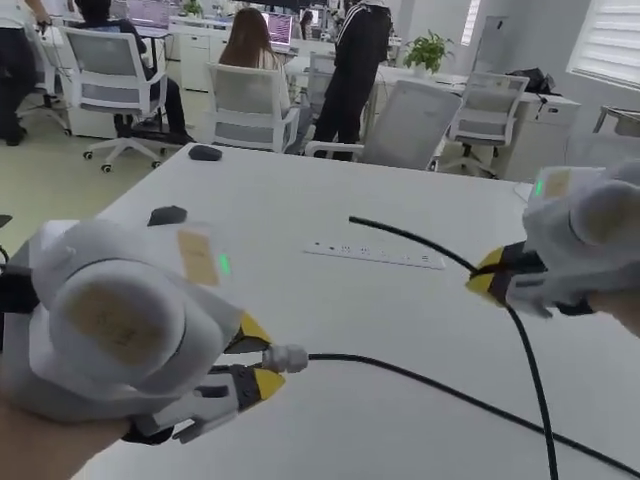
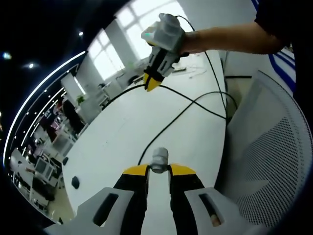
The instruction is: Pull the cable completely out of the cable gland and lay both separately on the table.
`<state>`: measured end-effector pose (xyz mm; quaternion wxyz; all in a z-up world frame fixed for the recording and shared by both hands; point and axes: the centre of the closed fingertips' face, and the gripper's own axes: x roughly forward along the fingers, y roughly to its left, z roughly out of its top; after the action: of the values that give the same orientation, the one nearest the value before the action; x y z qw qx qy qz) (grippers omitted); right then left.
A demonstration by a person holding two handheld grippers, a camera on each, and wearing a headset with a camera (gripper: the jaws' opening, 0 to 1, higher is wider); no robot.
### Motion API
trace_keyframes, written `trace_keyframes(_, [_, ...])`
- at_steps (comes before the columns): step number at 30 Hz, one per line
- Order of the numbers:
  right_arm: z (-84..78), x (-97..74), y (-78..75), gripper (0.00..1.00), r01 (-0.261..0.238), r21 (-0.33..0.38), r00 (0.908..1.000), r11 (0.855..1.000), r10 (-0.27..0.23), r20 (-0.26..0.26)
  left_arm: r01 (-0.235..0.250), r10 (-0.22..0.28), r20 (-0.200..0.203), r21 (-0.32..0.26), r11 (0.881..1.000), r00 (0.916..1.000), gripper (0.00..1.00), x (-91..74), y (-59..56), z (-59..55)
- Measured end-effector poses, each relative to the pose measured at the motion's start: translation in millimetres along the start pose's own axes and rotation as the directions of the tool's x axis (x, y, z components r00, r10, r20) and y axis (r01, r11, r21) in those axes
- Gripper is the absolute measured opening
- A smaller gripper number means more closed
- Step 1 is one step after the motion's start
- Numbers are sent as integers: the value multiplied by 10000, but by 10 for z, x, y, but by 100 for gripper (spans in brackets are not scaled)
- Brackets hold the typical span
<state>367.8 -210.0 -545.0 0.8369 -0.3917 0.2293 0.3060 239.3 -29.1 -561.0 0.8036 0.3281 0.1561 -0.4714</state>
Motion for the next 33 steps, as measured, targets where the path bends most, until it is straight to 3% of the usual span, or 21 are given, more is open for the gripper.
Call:
trace_keyframes(1, [11, 93, -109, 3, -122, 766, 9992, 9970, 92, 399, 106, -105, 139, -20, 9999, 9998, 16, 28, -39, 28])
trace_keyframes(4, [-154, 334, -398, 3, -95, 1961, 9988, 9805, -3, 500, 489, -479, 284, -361, 9981, 9984, 16, 98, -137, 59])
trace_keyframes(8, [-574, 737, -663, 3, -71, 3350, 9998, 9422, -2, 218, 1104, -1071, 497, -683, 9915, 9930, 17, 217, -257, 86])
trace_keyframes(9, [-763, 854, -747, 3, 167, 3770, 9998, 9261, -120, -147, 1416, -1371, 586, -811, 9866, 9888, 17, 253, -304, 99])
trace_keyframes(10, [-896, 940, -795, 3, 305, 4006, 9990, 9157, -155, -408, 1638, -1586, 624, -901, 9824, 9854, 17, 277, -334, 106])
trace_keyframes(13, [-1276, 1215, -971, 3, 753, 4132, 9937, 9075, -336, -1074, 2107, -2054, 643, -910, 9733, 9766, 17, 357, -380, 115])
trace_keyframes(17, [-1653, 1447, -1137, 3, 1165, 4638, 9844, 8782, -399, -1716, 2749, -2702, 618, -869, 9575, 9608, 17, 427, -449, 126])
trace_keyframes(18, [-1744, 1493, -1204, 3, 1367, 4799, 9816, 8666, -533, -1834, 2989, -2942, 612, -919, 9499, 9538, 17, 451, -476, 128])
trace_keyframes(22, [-1937, 1556, -1428, 4, 2145, 5479, 9706, 8086, -1140, -2118, 3385, -3320, 738, -1076, 9348, 9404, 17, 537, -509, 131])
trace_keyframes(23, [-1979, 1560, -1462, 4, 2280, 5435, 9670, 8078, -1226, -2234, 3492, -3407, 863, -1180, 9296, 9362, 17, 561, -519, 135])
trace_keyframes(24, [-2043, 1570, -1482, 4, 2391, 5351, 9615, 8102, -1209, -2467, 3735, -3616, 1029, -1407, 9169, 9266, 17, 605, -548, 136])
trace_keyframes(25, [-2097, 1567, -1489, 6, 2512, 5266, 9549, 8122, -1189, -2722, 4064, -3924, 1109, -1706, 8976, 9131, 17, 632, -605, 133])
trace_keyframes(26, [-2124, 1562, -1498, 8, 2582, 5118, 9509, 8194, -1219, -2845, 4473, -4391, 860, -1516, 8814, 8943, 17, 671, -681, 94])
trace_keyframes(27, [-2130, 1571, -1487, 12, 2537, 5062, 9516, 8243, -1187, -2835, 4387, -4313, 823, -1248, 8899, 8984, 17, 722, -671, 89])
trace_keyframes(28, [-2132, 1582, -1444, 17, 2297, 4922, 9542, 8396, -946, -2840, 4557, -4501, 729, -1077, 8836, 8900, 17, 780, -708, 60])
trace_keyframes(29, [-2122, 1589, -1373, 22, 2019, 4879, 9573, 8492, -660, -2814, 4832, -4798, 568, -1109, 8685, 8755, 17, 802, -765, 20])
trace_keyframes(31, [-2070, 1546, -1298, 26, 1925, 5039, 9595, 8420, -540, -2765, 4986, -4950, 602, -905, 8621, 8668, 17, 914, -803, -17])
trace_keyframes(33, [-1885, 1515, -1167, 26, 1321, 5158, 9761, 8465, -205, -2163, 5093, -5053, 645, -985, 8549, 8605, 17, 1035, -830, -80])
